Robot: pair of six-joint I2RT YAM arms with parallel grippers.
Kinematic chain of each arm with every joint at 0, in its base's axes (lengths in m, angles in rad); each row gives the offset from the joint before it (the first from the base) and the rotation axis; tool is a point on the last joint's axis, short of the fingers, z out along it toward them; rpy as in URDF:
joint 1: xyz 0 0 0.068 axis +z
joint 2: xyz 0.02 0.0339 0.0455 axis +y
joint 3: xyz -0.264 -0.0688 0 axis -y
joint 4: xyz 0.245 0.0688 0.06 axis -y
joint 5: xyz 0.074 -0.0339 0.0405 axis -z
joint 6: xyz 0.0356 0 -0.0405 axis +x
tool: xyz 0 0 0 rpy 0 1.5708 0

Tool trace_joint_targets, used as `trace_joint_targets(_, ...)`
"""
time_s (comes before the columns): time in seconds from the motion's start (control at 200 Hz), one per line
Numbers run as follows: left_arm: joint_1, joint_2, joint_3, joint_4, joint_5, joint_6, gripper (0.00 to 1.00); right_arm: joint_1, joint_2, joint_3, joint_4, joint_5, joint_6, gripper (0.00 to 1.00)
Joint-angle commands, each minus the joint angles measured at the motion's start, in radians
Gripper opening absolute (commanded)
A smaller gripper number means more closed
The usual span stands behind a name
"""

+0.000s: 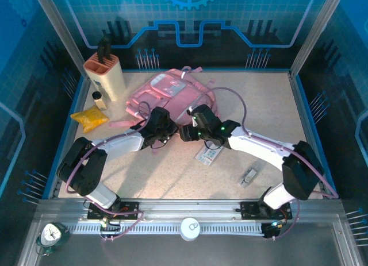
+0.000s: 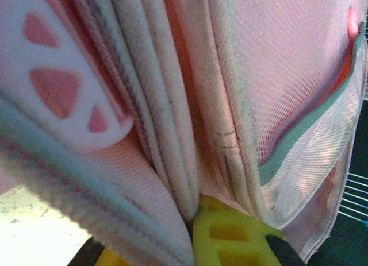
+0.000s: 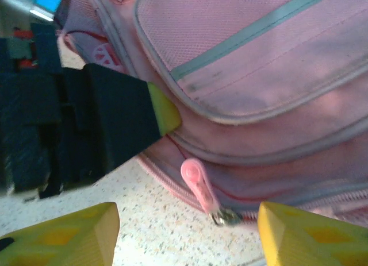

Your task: Pack the student bag

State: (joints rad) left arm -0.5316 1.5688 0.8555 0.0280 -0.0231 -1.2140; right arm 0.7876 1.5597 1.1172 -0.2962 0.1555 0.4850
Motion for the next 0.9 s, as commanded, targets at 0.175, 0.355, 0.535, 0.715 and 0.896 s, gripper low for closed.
trace_joint_targets(0.175,-0.038,-0.070,-0.037,0.170,-0.042,-0.033,0.00,0.020,0.145,0.118,-0.117,0.229,-0.084,0.62)
trace_joint_targets(0.355,-0.042,-0.078,-0.036,0.160,-0.059,-0.019,0.00,0.035,0.030,0.036,-0.190,0.333,-0.088,0.48)
trace_joint_targets(0.535,-0.050,-0.070,-0.022,0.157,-0.062,-0.004,0.00,0.037,-0.117,-0.053,-0.243,0.255,-0.078,0.42)
trace_joint_targets(0.715,-0.059,-0.067,-0.015,0.161,-0.072,0.014,0.00,-0.014,-0.168,-0.050,-0.254,0.006,-0.077,0.45)
trace_joint_targets(0.896,-0.061,-0.072,-0.017,0.155,-0.074,0.014,0.00,-0.054,-0.112,-0.067,-0.197,-0.135,-0.067,0.49)
